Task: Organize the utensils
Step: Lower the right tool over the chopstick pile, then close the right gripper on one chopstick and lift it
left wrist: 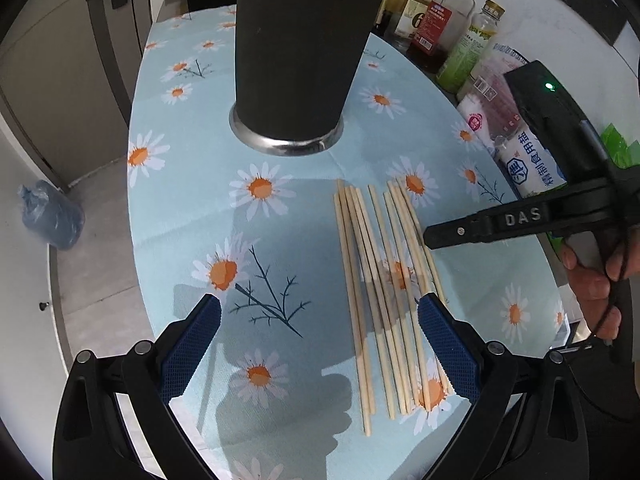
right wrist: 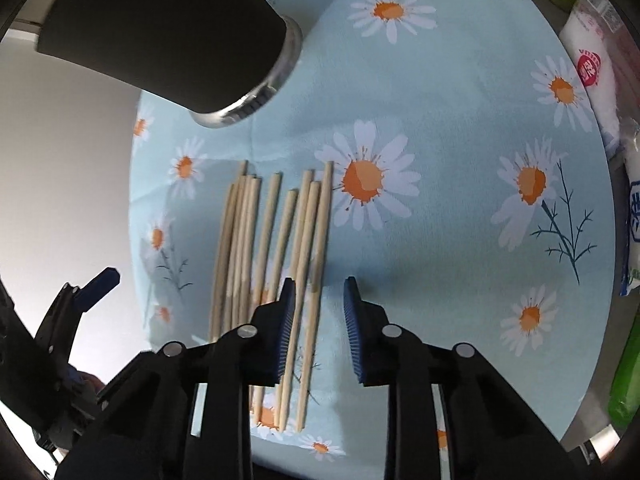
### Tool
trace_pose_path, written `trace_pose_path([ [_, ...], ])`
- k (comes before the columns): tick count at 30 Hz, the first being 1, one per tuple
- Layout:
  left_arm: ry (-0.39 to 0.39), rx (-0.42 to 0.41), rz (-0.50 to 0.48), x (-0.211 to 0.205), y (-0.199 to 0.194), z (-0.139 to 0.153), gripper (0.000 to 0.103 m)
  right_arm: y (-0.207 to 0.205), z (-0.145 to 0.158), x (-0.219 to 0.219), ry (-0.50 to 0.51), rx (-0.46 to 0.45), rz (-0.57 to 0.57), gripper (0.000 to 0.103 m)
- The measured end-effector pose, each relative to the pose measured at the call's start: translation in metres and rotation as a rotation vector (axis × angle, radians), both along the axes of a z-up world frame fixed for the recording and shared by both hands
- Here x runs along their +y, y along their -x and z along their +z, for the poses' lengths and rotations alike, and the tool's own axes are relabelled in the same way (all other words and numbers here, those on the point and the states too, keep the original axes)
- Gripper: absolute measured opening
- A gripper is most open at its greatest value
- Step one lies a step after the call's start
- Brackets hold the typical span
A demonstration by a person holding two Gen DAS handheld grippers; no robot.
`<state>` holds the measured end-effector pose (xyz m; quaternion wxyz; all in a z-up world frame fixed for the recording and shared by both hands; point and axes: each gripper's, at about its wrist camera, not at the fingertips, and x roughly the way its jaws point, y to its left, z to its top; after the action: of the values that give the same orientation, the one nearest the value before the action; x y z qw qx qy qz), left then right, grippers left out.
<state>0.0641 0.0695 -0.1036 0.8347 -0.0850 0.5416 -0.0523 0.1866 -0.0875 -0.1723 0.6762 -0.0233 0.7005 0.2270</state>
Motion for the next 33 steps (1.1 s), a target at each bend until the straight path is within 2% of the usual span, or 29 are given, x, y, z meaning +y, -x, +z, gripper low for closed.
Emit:
trace_pose_path([
  [4, -0.012, 0.017, -0.012, -0.005, 0.004, -0.007, 0.096, -0.003, -0.002, 0.008, 0.067, -0.016, 0.002, 0.018],
  [12, -0.019, 0.046, -0.019, -0.009, 0.010, -0.022, 0.096, 0.013, -0.002, 0.052, 0.281, -0.143, 0.060, 0.018],
  [17, -0.021, 0.075, -0.007, -0.010, 0.013, -0.025, 0.096, 0.021, -0.005, 0.066, 0.328, -0.176, 0.057, 0.014],
  [21, -0.035, 0.082, -0.013, -0.011, 0.011, -0.025, 0.096, 0.025, -0.004, 0.069, 0.331, -0.185, 0.062, 0.006],
  [26, -0.052, 0.134, 0.025, 0.002, 0.003, -0.038, 0.096, 0.022, -0.008, 0.049, 0.251, -0.144, 0.023, 0.005],
  [33, -0.066, 0.139, 0.028, 0.012, -0.014, -0.036, 0.096, 0.029, 0.000, 0.020, 0.122, -0.093, -0.057, 0.005],
])
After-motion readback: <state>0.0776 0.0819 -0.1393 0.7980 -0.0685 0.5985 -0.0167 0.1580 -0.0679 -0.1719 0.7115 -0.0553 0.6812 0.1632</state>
